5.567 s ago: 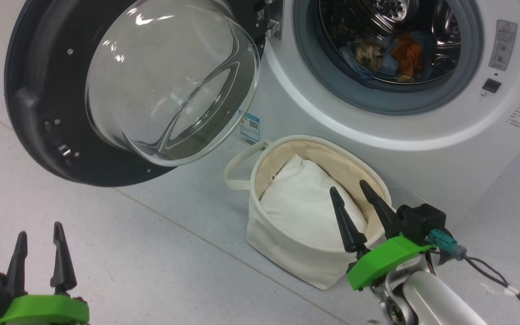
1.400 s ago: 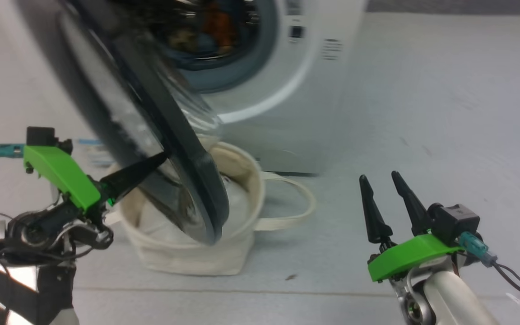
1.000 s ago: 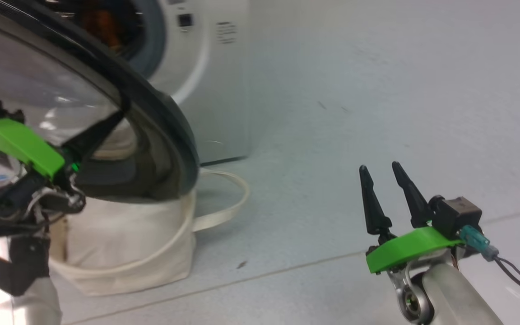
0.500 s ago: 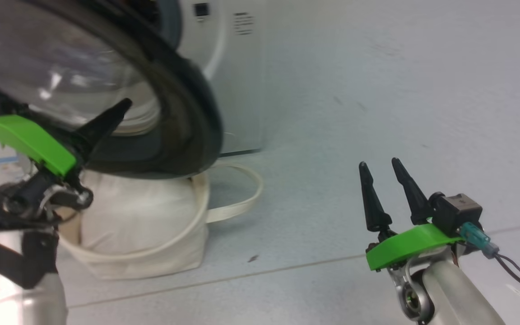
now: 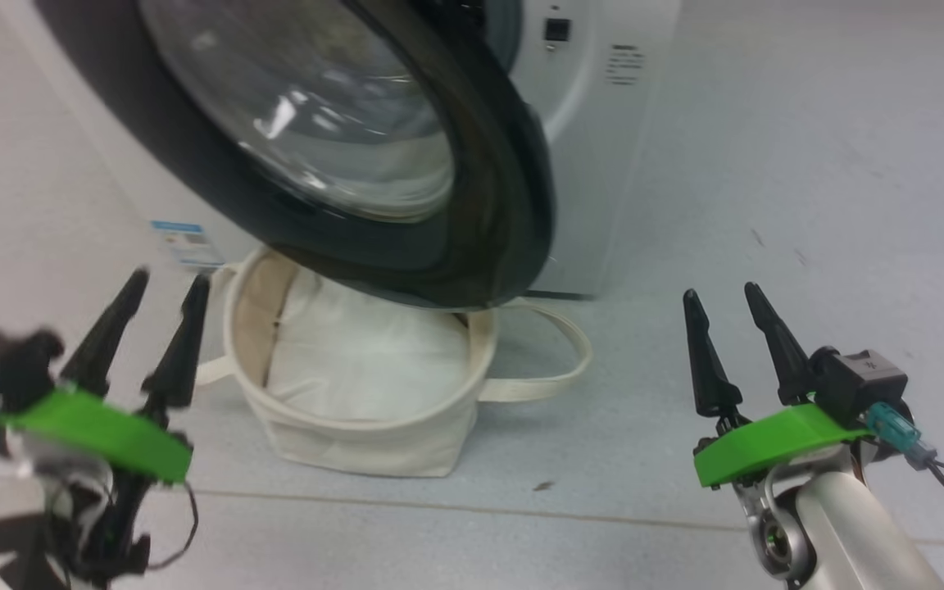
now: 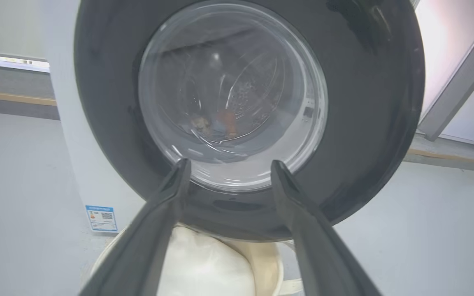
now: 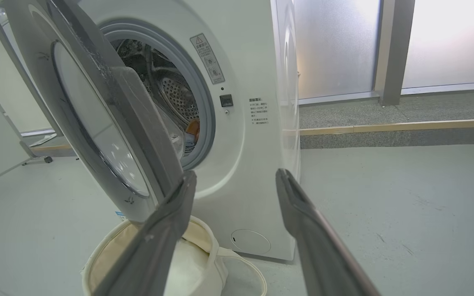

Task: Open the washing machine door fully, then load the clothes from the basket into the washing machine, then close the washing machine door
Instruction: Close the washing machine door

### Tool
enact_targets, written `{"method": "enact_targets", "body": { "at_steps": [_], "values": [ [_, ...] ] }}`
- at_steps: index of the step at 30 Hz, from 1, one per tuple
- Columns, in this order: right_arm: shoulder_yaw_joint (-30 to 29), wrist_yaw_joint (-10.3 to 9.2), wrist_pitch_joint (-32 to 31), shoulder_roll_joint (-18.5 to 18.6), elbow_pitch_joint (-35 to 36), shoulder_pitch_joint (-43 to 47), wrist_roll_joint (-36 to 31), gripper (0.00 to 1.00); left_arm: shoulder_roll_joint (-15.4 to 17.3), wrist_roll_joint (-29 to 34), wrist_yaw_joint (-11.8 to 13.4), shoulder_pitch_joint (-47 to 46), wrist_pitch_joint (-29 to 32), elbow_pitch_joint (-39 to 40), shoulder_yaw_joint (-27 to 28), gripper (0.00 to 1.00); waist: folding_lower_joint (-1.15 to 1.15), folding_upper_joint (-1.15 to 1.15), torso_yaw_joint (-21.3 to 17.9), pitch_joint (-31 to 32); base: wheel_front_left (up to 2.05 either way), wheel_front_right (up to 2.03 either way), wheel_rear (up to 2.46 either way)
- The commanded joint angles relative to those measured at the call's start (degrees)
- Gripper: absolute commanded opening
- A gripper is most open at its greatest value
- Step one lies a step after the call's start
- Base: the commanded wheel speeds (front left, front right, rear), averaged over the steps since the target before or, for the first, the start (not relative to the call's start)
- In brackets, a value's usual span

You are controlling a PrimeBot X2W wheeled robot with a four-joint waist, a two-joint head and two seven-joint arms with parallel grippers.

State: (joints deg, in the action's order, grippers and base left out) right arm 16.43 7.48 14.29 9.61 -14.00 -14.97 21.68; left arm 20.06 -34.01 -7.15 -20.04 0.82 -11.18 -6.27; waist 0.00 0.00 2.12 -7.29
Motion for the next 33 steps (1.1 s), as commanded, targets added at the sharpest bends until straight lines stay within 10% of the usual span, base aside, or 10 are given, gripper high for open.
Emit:
{"method": "enact_targets", "body": {
  "at_steps": [1, 8, 33],
  "values": [
    [0.8, 0.01, 0.7, 0.6, 1.9, -0.3, -0.4, 1.00, 2.8, 1.9, -0.3, -0.9, -6.2, -1.1, 1.9, 1.00, 0.00, 0.00, 2.0, 1.3, 0.00, 0.00, 0.00],
    [0.6, 0.01, 0.7, 1.2, 2.3, 0.3, -0.6, 1.00, 2.1, 5.4, -0.3, 1.2, -15.5, -9.1, 1.5, 1.00, 0.00, 0.00, 2.2, 1.9, 0.00, 0.00, 0.00],
    [1.0, 0.01, 0.7, 1.9, 2.3, 0.7, 0.0, 0.97, -1.6, 7.3, -0.3, 4.0, -15.8, -7.0, 6.8, 1.00, 0.00, 0.00, 1.2, 2.7, 0.00, 0.00, 0.00]
  ]
}}
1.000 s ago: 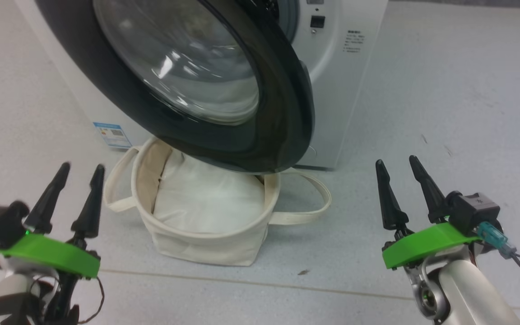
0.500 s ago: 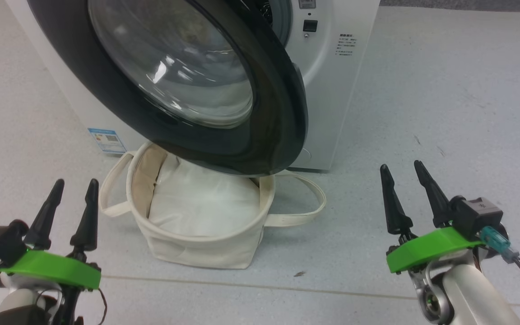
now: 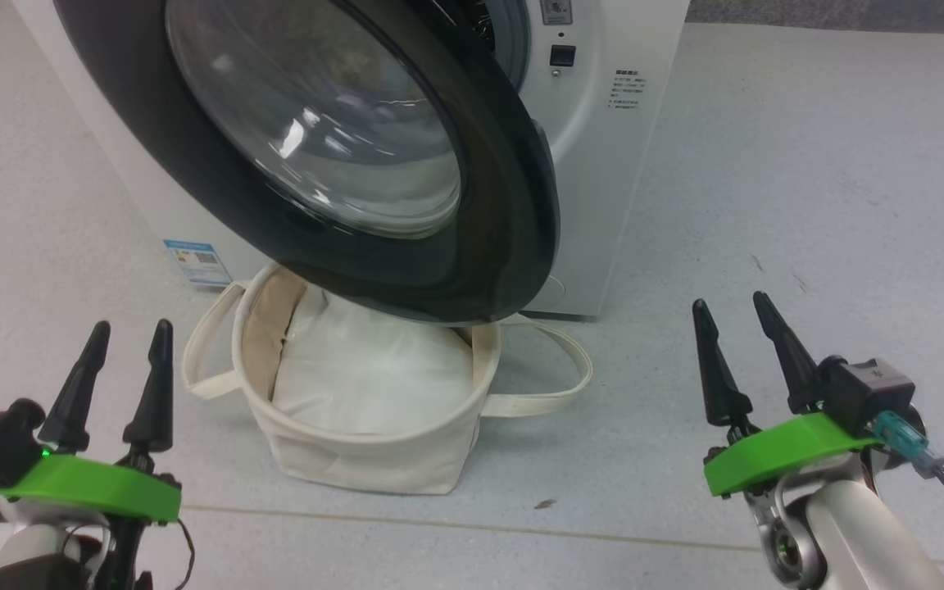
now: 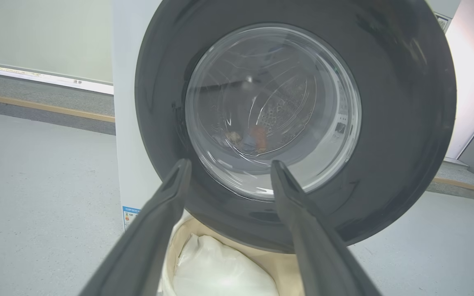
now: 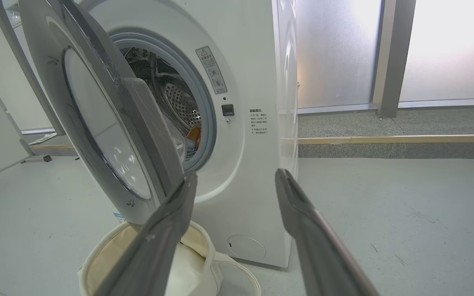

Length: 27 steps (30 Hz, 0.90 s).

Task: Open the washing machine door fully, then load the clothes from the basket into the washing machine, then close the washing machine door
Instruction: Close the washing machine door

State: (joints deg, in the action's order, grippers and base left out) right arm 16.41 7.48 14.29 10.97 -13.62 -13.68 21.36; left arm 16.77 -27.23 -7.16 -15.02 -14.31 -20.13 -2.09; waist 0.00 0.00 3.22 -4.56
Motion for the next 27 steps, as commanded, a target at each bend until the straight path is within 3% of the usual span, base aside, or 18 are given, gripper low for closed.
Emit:
{"method": "enact_targets", "body": {
  "at_steps": [1, 2, 3, 9, 16, 27],
  "values": [
    [0.9, 0.01, 0.7, 0.5, 2.0, -0.6, 0.2, 0.21, 1.7, 0.6, -0.3, -0.9, -0.7, 2.1, 2.6, 1.00, 0.00, 0.00, 0.2, 0.0, 0.00, 0.00, 0.00],
    [0.7, 0.01, 0.7, 0.5, 2.1, -0.6, 0.2, 0.05, 1.6, 0.5, -0.3, -0.9, -0.7, 2.1, 2.8, 1.00, 0.00, 0.00, 0.4, 0.1, 0.00, 0.00, 0.00],
    [0.7, 0.01, 0.7, 0.6, 2.2, -0.6, 0.1, 0.00, 1.6, 0.4, -0.3, -0.8, -0.7, 2.2, 3.1, 1.00, 0.00, 0.00, 0.7, 0.1, 0.00, 0.00, 0.00],
    [4.5, 0.01, 0.7, 0.7, 2.8, -2.4, 0.1, 0.00, 1.2, 0.2, -0.3, -0.4, -0.7, 2.5, 4.1, 1.00, 0.00, 0.00, 4.2, 0.3, 0.00, 0.00, 0.00],
    [12.6, 0.01, 0.7, -0.8, -3.8, -9.1, 2.1, 0.00, 0.5, 0.1, -0.3, -0.2, -0.7, 2.2, 3.1, 1.00, 0.00, 0.00, 10.2, 0.8, 0.00, 0.00, 0.00],
    [10.3, 0.01, 0.7, -0.7, -14.9, -15.9, 2.6, 0.00, 0.7, -0.2, -0.3, -0.1, -0.7, 2.0, 1.8, 1.00, 0.00, 0.00, 16.9, 0.4, 0.00, 0.00, 0.00]
  ]
}}
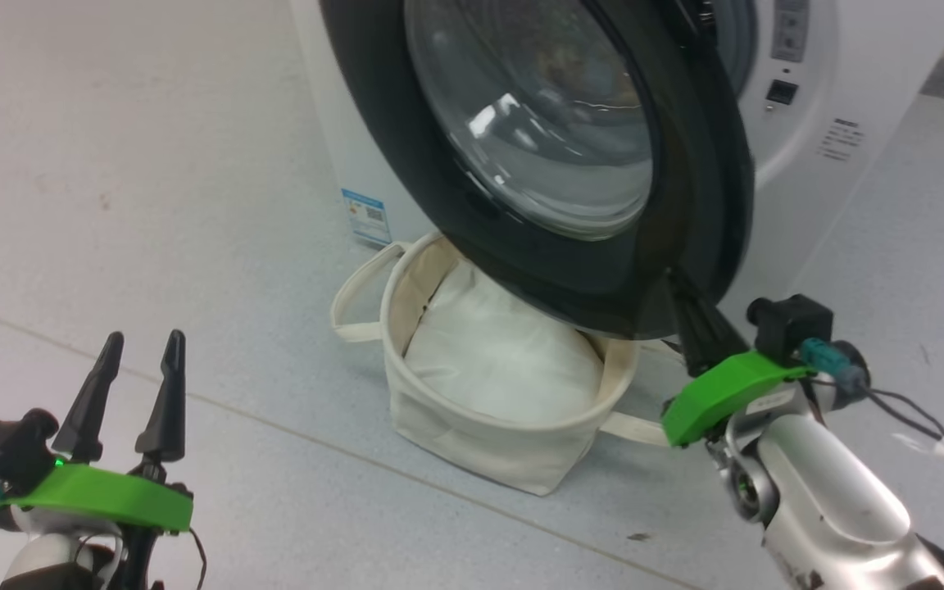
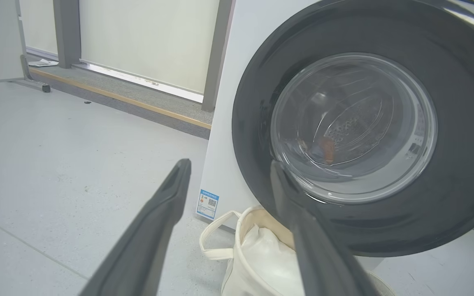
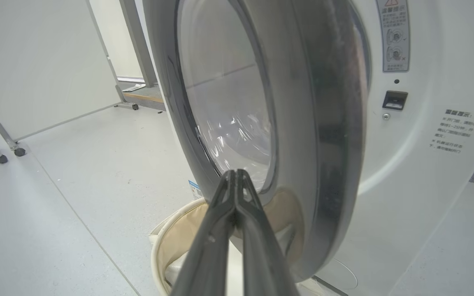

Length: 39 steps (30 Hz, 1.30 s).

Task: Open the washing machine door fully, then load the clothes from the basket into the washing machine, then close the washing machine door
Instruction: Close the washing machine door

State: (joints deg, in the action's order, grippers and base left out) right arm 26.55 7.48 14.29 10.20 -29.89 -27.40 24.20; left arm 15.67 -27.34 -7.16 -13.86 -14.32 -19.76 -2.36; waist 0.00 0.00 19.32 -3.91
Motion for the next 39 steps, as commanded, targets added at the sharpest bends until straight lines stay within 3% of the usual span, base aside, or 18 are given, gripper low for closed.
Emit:
{"method": "enact_targets", "body": {
  "at_steps": [1, 9, 26, 39],
  "values": [
    [-0.5, 0.01, 0.7, 0.1, 0.5, -2.6, -0.4, 0.00, 1.8, -0.1, -0.3, -1.3, -0.7, 1.6, 2.0, 1.00, 0.00, 0.00, 1.1, -0.4, 0.00, 0.00, 0.00],
    [-6.5, 0.01, 0.7, 1.1, -4.0, -6.0, -2.2, 0.00, 2.0, -0.7, -0.3, -1.7, -0.7, 2.3, 1.7, 1.00, 0.00, 0.00, 1.8, -3.2, 0.00, 0.00, 0.00],
    [-16.7, 0.01, 0.7, 6.8, -5.1, -18.8, -6.5, 0.00, 2.8, -1.9, -0.3, -5.6, -0.7, 4.4, 1.8, 1.00, 0.00, 0.00, 2.8, -15.0, 0.00, 0.00, 0.00],
    [-22.2, 0.01, 0.7, 10.3, -8.1, -25.1, -7.6, 0.00, 2.5, -2.0, -0.3, -6.6, -0.7, 3.6, 1.3, 1.00, 0.00, 0.00, 4.8, -14.6, 0.00, 0.00, 0.00]
  ]
}}
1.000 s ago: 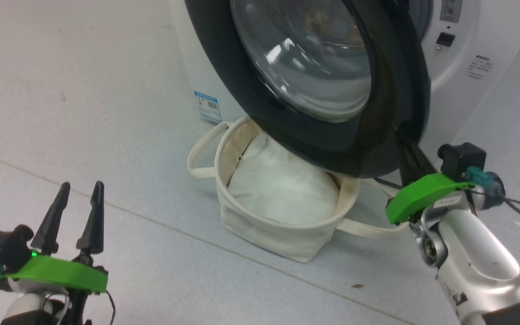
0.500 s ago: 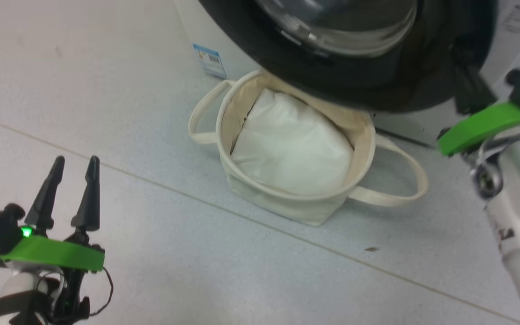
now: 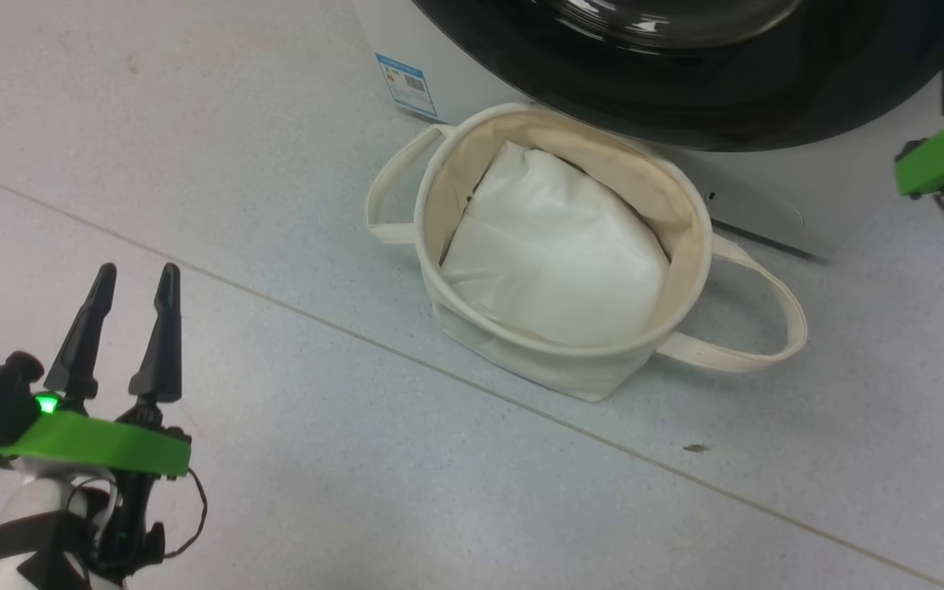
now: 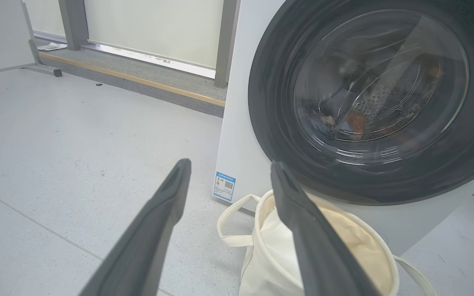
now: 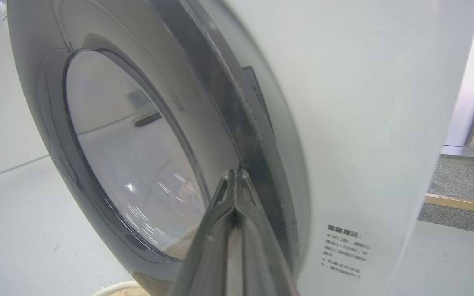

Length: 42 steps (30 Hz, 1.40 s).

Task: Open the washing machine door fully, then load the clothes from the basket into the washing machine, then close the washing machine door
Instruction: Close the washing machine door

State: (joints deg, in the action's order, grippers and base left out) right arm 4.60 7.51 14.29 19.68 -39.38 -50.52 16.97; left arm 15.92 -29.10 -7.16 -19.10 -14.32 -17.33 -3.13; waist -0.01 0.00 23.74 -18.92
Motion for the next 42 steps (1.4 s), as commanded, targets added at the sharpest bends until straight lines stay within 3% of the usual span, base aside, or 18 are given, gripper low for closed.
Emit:
{"method": "enact_targets", "body": {
  "at_steps": [1, 8, 20, 21, 22, 23, 33, 42],
  "values": [
    [-0.5, -0.02, 0.7, 1.2, 0.8, -2.0, -0.7, 0.00, 2.4, -0.2, -0.3, -1.3, -0.7, 1.1, 2.0, 1.00, 0.01, 0.00, 0.5, 0.7, 0.00, 0.00, 0.00],
    [-1.6, -0.02, 0.7, 2.4, -1.4, -3.3, -1.8, 0.00, 3.4, -0.2, -0.3, -1.1, -0.7, 1.1, 2.3, 1.00, 0.01, 0.00, 1.5, 1.0, 0.00, 0.00, 0.00],
    [0.1, -0.02, 0.7, 1.2, 0.5, -2.7, -0.6, 0.00, 2.8, -0.8, -0.3, -1.2, -0.7, 1.4, 2.9, 1.00, 0.01, 0.00, 0.6, 0.6, 0.00, 0.00, 0.00],
    [0.4, -0.02, 0.7, 0.9, 1.3, -1.9, -0.5, 0.17, 2.7, -0.8, -0.3, -1.1, -0.7, 1.4, 3.0, 1.00, 0.01, 0.00, 0.2, 1.0, 0.00, 0.00, 0.00],
    [0.8, -0.02, 0.7, 0.6, 2.2, -0.8, -0.3, 0.88, 2.6, -0.7, -0.3, -1.0, -0.7, 1.4, 3.0, 1.00, 0.01, 0.00, -0.3, 1.5, 0.00, 0.00, 0.00],
    [1.1, -0.02, 0.7, 0.2, 3.3, 0.3, 0.0, 1.00, 2.6, -0.6, -0.3, -1.0, -0.7, 1.4, 3.0, 1.00, 0.01, 0.00, -0.8, 2.0, 0.00, 0.00, 0.00],
    [5.7, -0.02, 0.7, -4.4, 16.4, 14.1, 2.4, 1.00, 3.7, -2.7, -0.3, 0.7, -0.7, 1.2, 2.1, 1.00, 0.01, 0.00, -10.0, 9.1, 0.00, 0.00, 0.00],
    [8.2, -0.02, 0.7, -6.1, 22.7, 26.8, 3.7, 1.00, 5.5, -6.9, -0.3, 5.6, -0.7, 2.5, 1.4, 1.00, 0.01, 0.00, -19.4, 16.0, 0.00, 0.00, 0.00]
  ]
}}
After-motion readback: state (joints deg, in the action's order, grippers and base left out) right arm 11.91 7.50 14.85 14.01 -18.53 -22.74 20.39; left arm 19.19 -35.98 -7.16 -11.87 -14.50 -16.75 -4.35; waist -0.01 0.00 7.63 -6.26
